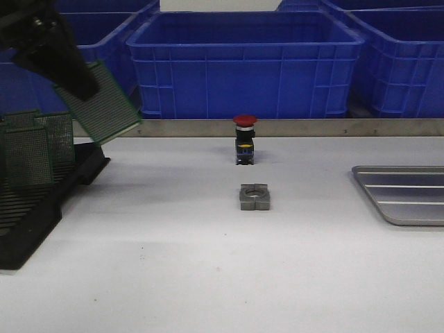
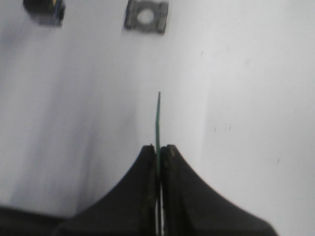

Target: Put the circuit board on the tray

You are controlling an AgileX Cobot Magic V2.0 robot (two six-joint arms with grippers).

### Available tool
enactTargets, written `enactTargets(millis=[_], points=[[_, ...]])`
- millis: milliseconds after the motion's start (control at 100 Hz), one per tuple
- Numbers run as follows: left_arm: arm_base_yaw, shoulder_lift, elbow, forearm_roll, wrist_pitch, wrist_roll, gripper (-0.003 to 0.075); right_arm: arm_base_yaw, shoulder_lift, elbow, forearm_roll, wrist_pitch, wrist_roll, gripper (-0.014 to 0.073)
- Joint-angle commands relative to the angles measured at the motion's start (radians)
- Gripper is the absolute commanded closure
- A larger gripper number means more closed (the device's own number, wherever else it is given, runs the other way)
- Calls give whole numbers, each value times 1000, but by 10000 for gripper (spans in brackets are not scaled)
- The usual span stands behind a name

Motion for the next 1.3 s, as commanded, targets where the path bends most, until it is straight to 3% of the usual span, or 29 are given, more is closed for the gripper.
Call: enactTargets(millis=[0, 390, 1290], points=[[-47, -52, -30, -134, 65, -11, 740, 1, -22, -13, -9, -76, 0, 706], [-191, -52, -30, -485, 65, -11, 740, 1, -22, -13, -9, -76, 0, 706], [-198, -52, -30, -501, 65, -11, 741, 1, -15, -41, -10, -145, 0, 706]])
